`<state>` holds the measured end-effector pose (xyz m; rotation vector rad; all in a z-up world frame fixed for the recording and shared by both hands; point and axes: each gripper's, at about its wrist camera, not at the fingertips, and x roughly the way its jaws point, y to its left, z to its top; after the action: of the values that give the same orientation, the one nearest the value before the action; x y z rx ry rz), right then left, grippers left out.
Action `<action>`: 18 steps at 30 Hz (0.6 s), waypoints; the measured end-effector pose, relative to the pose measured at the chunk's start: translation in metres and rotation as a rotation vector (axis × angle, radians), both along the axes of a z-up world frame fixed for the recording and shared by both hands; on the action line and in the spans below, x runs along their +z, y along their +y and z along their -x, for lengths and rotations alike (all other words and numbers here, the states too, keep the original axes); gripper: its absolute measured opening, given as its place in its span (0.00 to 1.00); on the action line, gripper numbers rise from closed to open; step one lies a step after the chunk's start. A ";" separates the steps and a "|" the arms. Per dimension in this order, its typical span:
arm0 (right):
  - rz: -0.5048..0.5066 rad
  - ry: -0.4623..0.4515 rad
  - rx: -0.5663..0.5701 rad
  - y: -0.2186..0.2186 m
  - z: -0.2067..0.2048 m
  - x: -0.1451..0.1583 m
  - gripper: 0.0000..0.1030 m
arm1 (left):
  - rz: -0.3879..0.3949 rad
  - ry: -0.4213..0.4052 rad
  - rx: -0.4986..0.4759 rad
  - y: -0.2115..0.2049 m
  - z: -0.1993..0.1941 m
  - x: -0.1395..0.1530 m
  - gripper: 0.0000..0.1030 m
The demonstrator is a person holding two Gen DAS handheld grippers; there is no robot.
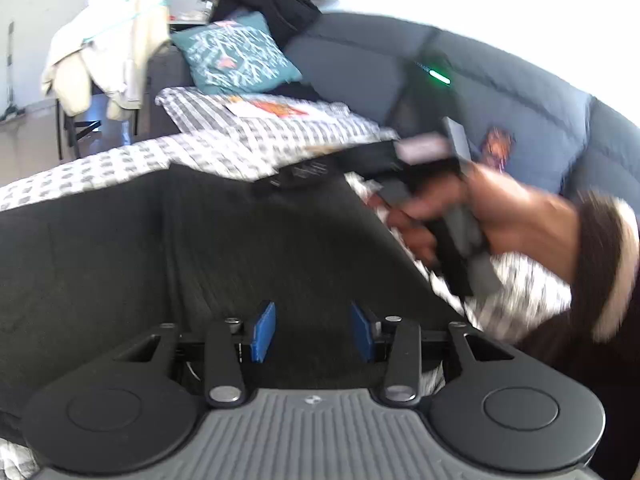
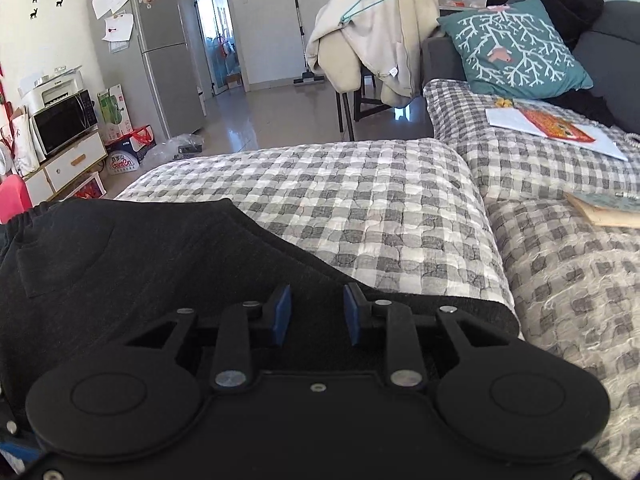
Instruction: Fold clothes
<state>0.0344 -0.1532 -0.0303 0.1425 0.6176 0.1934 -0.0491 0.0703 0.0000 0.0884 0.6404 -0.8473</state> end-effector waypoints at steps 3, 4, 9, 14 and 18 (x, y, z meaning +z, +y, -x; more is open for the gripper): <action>-0.046 -0.017 -0.024 -0.009 0.018 0.016 0.48 | 0.005 -0.043 0.032 -0.008 -0.009 0.013 0.42; -0.043 -0.015 -0.038 -0.012 0.023 0.020 0.48 | 0.012 -0.046 0.043 -0.015 -0.014 0.014 0.42; -0.035 0.062 -0.111 -0.023 0.036 0.027 0.48 | 0.030 -0.013 0.072 -0.046 -0.036 0.009 0.42; 0.008 0.103 -0.110 -0.024 0.042 0.018 0.48 | -0.055 0.012 0.072 -0.068 -0.046 -0.017 0.43; 0.047 0.125 -0.076 -0.021 0.038 0.014 0.50 | -0.079 -0.038 0.073 -0.075 -0.044 -0.031 0.47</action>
<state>-0.0033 -0.1743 -0.0161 0.1329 0.7393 0.0966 -0.0054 -0.0044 -0.0307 0.1509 0.6377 -0.7483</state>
